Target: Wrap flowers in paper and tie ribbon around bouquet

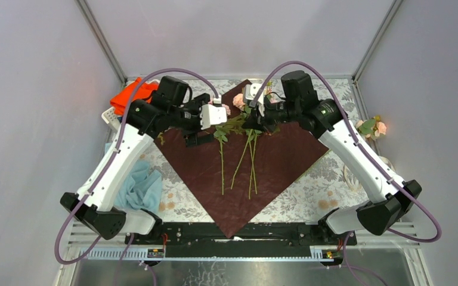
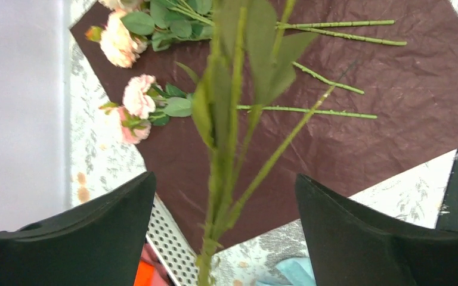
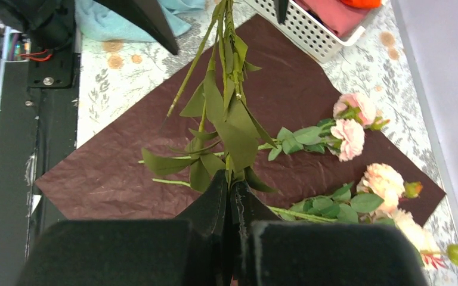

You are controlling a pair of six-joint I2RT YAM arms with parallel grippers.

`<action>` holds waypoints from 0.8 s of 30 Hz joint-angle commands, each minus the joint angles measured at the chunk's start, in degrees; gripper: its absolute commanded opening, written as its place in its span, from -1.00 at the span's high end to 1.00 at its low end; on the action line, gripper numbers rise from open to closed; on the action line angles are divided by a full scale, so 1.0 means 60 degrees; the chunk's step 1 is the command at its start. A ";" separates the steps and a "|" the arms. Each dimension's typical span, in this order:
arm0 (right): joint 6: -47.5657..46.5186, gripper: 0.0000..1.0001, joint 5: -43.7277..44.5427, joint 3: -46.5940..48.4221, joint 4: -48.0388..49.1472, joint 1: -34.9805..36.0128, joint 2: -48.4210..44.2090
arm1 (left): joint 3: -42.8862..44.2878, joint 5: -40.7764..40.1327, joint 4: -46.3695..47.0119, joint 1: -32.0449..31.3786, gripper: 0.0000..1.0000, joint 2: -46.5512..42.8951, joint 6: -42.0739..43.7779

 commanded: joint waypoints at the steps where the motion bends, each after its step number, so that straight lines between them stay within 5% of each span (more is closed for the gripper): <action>1: -0.0683 1.00 -0.0958 -0.0042 -0.0071 0.0166 -0.0300 | -0.0178 -0.0285 0.0265 -0.0042 -0.61 -0.0040 -0.0095; 9: -0.1003 1.00 -0.0775 -0.0950 0.0646 0.0145 -0.0959 | -0.0951 -0.0044 0.0440 -0.0102 1.00 -0.0143 -0.0957; 10: -0.0872 1.00 -0.0575 -0.1014 0.0798 0.0149 -0.1002 | -0.1014 -0.0005 0.0509 -0.0103 1.00 -0.0119 -0.1218; 11: -0.0390 0.67 -0.0107 -0.1172 0.1256 0.0154 -0.1089 | -0.1086 0.0058 0.0714 -0.0103 1.00 -0.0079 -0.1673; 14: 0.1692 -0.82 0.3222 -0.2002 0.3770 0.0142 -0.1587 | -0.1478 -0.0421 0.2313 -0.0071 1.00 0.0333 -0.4062; 15: 0.2192 -0.97 0.4544 -0.2328 0.4680 0.0059 -0.1778 | -0.1572 -0.0721 0.2937 0.0034 1.00 0.0624 -0.4856; 18: 0.4039 -0.99 0.6905 -0.2492 0.5636 -0.1113 -0.1933 | -0.1368 -0.0551 0.4640 0.0784 1.00 0.2088 -0.7720; 24: 0.6060 -0.99 0.9735 -0.1953 0.3074 -0.3190 -0.1091 | -0.1538 0.0225 0.7957 0.0946 1.00 0.3618 -1.3003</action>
